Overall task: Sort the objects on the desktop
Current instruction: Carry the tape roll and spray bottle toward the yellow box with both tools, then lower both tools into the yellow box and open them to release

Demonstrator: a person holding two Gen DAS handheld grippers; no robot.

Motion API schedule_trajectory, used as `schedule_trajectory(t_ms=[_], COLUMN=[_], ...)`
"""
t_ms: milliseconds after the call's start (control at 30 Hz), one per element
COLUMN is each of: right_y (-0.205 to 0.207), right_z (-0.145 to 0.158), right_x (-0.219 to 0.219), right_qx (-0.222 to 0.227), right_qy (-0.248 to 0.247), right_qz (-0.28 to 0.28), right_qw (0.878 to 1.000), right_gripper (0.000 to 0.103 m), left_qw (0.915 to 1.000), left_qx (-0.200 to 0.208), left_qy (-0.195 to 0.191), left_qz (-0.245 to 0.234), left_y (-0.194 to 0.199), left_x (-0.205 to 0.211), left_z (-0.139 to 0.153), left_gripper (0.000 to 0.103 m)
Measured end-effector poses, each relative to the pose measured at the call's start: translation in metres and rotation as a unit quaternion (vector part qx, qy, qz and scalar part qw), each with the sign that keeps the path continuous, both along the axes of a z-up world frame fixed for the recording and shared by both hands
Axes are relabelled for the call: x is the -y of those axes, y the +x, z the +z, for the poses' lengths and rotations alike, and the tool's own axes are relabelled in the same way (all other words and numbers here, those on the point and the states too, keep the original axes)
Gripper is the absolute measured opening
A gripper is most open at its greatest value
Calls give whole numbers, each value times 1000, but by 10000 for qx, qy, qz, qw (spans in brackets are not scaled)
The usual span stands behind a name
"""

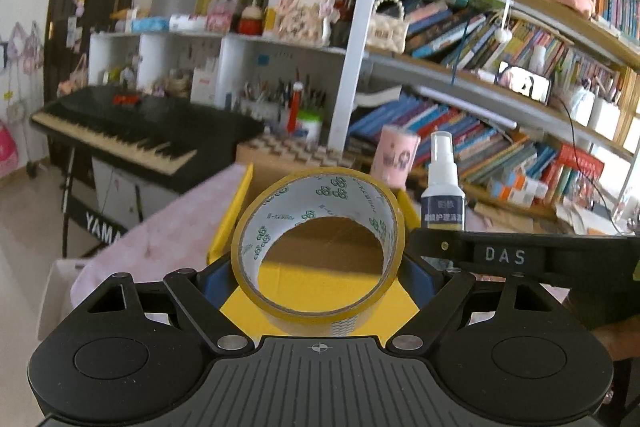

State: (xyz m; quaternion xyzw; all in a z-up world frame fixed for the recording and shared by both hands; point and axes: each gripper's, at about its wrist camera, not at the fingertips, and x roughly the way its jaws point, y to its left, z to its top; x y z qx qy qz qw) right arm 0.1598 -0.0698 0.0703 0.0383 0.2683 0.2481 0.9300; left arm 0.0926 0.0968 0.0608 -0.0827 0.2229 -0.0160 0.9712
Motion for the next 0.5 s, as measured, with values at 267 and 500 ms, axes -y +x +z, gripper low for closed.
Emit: schedule_trajectory(t_ms=[267,500], right_y=[57,108], right_z=[3,-14], right_x=[6,-4], right_qx=[144,136], right_qy=[7,-456], right_qz=[144,440], right_qw=[9998,9979], right_gripper=[30,30], left_qw=[9997,9969], left_qx=[6,-271], left_qy=[193,600], left_qz=[167,436], left_y=[44,90], left_x=[13,15], left_z=[2,-13], left_gripper=[86,86])
